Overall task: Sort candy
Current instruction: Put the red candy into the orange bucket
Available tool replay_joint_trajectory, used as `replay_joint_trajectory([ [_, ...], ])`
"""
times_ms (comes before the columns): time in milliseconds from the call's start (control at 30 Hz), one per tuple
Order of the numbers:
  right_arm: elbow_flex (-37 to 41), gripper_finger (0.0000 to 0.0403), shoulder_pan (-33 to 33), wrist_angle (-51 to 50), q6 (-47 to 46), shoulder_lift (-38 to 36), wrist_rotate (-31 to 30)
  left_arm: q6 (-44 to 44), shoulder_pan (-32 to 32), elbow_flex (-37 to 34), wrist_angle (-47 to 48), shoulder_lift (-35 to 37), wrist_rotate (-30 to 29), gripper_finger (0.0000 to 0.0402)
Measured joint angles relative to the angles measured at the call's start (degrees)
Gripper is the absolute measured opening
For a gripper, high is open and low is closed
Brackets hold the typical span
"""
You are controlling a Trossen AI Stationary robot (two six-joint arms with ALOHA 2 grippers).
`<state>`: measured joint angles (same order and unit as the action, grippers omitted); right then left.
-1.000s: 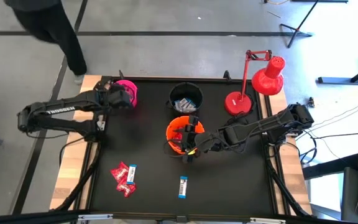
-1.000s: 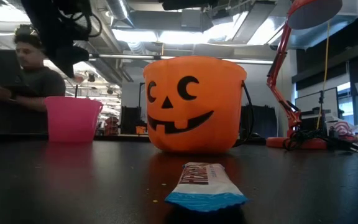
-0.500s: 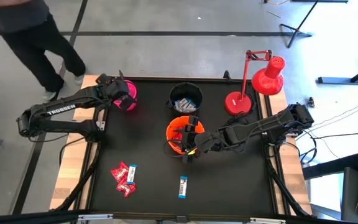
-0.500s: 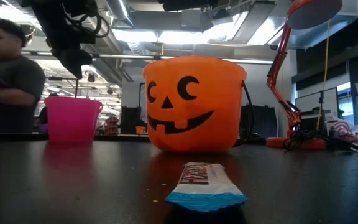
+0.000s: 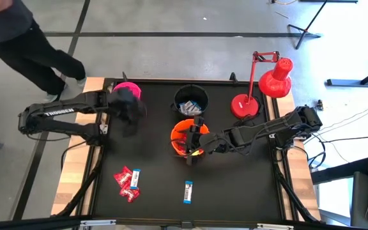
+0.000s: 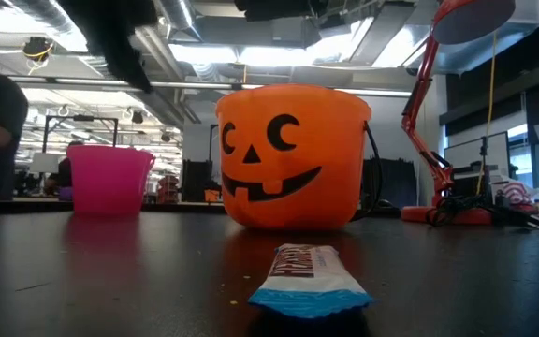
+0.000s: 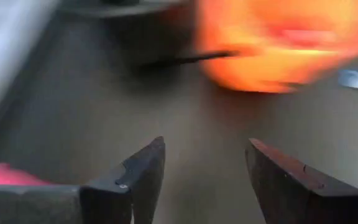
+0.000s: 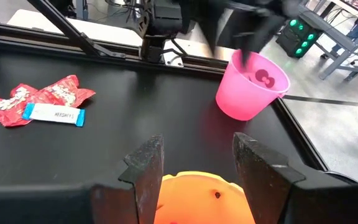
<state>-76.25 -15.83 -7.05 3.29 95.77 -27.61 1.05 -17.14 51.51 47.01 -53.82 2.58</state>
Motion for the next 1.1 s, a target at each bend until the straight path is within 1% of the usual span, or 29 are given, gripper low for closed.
replay_joint_trajectory([
  [67, 0.0, 0.0191, 0.3, 0.1, 0.0, 0.0, 0.2, 1.0, 4.1, 0.0, -1.0, -0.2, 10.9, 0.0209],
  [100, 0.0, 0.0191, 0.3, 0.1, -0.1, 0.0, 0.2, 1.1, 6.4, 0.0, -1.6, -0.5, 15.0, 0.0208],
  [133, 0.0, 0.0191, 0.3, 0.1, -0.1, 0.0, 0.2, 0.9, 9.0, -0.1, -2.2, -0.9, 17.1, 0.0208],
  [167, 0.0, 0.0191, 0.3, 0.1, -0.1, 0.0, 0.2, 0.2, 11.5, -0.4, -2.7, -1.1, 17.6, 0.0208],
  [233, 0.0, 0.0191, 0.3, 0.1, -0.1, 0.0, 0.2, -1.5, 16.6, -1.2, -2.4, -1.3, 15.3, 0.0208],
  [333, 0.0, 0.0191, 0.1, 0.1, -0.2, 0.0, 0.2, -5.0, 23.5, -2.9, -3.0, -2.0, 9.7, 0.0208],
  [433, 0.0, 0.0191, 0.1, 0.1, -0.2, 0.0, 0.2, -9.6, 29.2, -4.6, -3.9, -3.3, 6.1, 0.0208],
  [567, 0.0, 0.0191, 0.1, 0.2, -0.2, 0.0, 0.2, -15.5, 35.4, -5.2, -3.9, -5.7, 1.9, 0.0208],
  [700, 0.0, 0.0191, 0.1, 0.5, -0.2, 0.0, 0.2, -20.5, 40.1, -6.0, -3.0, -8.5, -6.3, 0.0208],
  [733, 0.0, 0.0191, 0.1, 0.7, -0.2, 0.0, 0.2, -21.6, 40.9, -6.5, -2.8, -9.4, -7.3, 0.0208],
  [800, 0.0, 0.0191, 0.1, 0.7, -0.2, 0.0, 0.2, -22.2, 42.3, -7.5, -3.3, -11.5, -7.0, 0.0208],
  [900, 0.0, 0.0191, 0.1, 0.7, -0.7, 0.0, 0.2, -24.3, 44.8, -8.7, -4.3, -14.8, -4.5, 0.0208],
  [1100, 0.0, 0.0191, 0.1, 0.6, -1.5, 0.0, 0.2, -28.6, 50.6, -8.7, -8.3, -20.1, -1.5, 0.0208],
])
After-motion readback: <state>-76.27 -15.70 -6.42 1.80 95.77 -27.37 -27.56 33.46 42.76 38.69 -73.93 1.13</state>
